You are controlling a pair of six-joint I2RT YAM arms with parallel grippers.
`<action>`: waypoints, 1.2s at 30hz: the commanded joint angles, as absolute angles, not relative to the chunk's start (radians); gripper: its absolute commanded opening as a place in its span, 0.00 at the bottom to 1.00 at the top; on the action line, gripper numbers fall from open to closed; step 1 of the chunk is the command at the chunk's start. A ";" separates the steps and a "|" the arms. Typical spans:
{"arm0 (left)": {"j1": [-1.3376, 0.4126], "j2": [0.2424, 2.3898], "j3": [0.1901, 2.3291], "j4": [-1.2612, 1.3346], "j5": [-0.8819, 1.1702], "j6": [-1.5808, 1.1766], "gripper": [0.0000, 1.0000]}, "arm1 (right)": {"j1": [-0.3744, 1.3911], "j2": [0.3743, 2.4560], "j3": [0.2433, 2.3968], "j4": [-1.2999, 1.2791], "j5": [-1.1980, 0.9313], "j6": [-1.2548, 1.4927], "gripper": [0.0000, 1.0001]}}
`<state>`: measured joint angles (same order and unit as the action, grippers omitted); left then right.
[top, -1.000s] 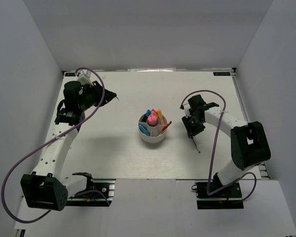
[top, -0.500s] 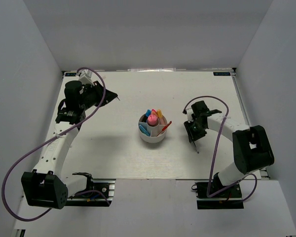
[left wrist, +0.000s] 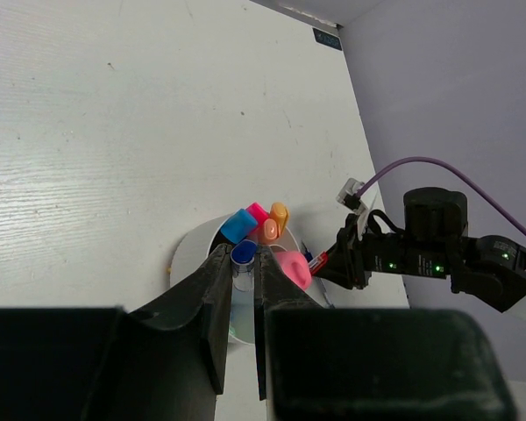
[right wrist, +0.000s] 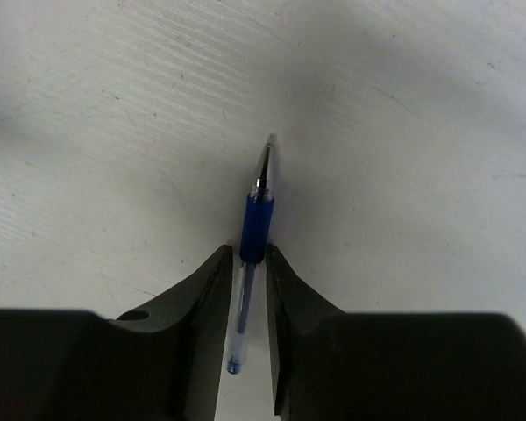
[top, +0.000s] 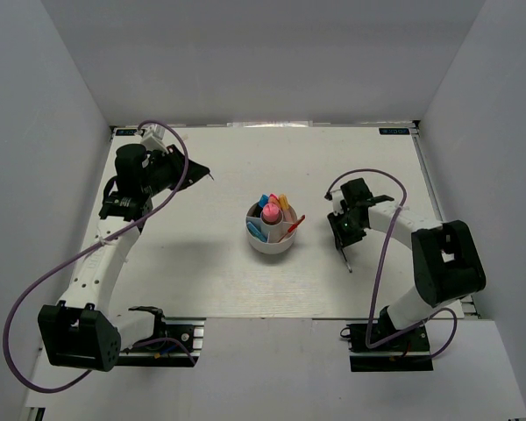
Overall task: Sort the stationery into containers
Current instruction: Pick up the pen from the center of the board, then close the pen cap on the pen.
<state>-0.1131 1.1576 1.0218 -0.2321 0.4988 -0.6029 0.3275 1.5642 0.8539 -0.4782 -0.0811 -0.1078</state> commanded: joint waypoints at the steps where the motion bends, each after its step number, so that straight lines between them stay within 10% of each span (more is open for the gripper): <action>1: -0.110 1.151 1.017 -0.213 0.515 -0.606 0.00 | 0.319 1.588 0.854 -0.463 -0.077 -0.103 0.27; 13: -0.110 1.121 0.979 -0.183 0.538 -0.632 0.00 | 0.308 1.602 0.888 -0.483 -0.121 -0.132 0.00; 25: -0.120 1.101 0.976 0.084 0.736 -0.750 0.00 | 0.325 1.402 1.340 -0.598 -0.716 -0.166 0.00; 36: -0.111 1.100 1.005 0.239 0.795 -0.850 0.00 | 0.555 1.466 1.542 -0.510 -0.813 -0.022 0.00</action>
